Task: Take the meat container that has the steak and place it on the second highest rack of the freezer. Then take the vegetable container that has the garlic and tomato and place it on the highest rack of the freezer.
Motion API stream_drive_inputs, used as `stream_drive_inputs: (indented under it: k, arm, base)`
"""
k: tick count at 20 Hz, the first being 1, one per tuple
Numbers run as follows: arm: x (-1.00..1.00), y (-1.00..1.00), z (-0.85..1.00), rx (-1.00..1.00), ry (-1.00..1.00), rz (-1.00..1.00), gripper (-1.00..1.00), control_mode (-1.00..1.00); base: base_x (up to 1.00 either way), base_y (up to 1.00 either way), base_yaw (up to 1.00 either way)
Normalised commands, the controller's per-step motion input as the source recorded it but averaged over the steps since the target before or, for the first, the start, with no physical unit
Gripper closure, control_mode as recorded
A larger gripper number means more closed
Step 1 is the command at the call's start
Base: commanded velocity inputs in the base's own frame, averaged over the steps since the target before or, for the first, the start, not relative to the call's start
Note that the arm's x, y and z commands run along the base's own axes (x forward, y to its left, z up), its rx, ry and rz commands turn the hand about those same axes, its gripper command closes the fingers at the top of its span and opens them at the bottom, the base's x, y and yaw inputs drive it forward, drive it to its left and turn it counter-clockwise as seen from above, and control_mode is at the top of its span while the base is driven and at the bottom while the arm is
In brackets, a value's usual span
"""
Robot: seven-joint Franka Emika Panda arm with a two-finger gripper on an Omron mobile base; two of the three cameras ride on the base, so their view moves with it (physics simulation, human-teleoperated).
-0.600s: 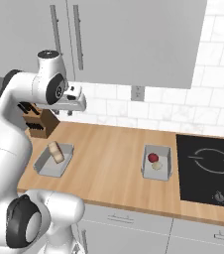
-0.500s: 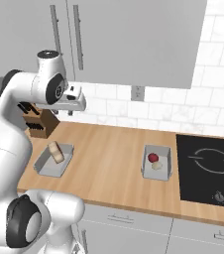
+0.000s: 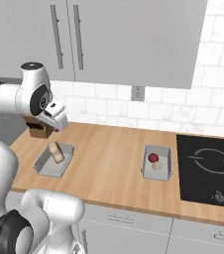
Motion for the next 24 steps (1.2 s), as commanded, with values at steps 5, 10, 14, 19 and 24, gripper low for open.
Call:
stream_drive_inputs:
  k: [5, 10, 14, 19, 24]
  arm:
    - [-0.04, 0.04, -0.62, 0.29, 0.17, -0.65, -1.00, -1.00]
    - [0.00, 0.20, -0.70, 0.16, 0.13, -0.48, -1.00, -1.00]
    - [0.01, 0.14, -0.50, 0.02, 0.10, -0.26, -1.00, -1.00]
    - [0.05, 0.05, -0.53, 0.03, 0.07, -0.08, -1.00, -1.00]
    - [0.25, 0.03, -0.64, 0.08, 0.14, -0.01, -1.00, -1.00]
  base:
    - [0.00, 0.00, 0.00]
    - [0.00, 0.00, 0.00]
    - [0.00, 0.00, 0.00]
    - [0.00, 0.00, 0.00]
    - [0.00, 0.00, 0.00]
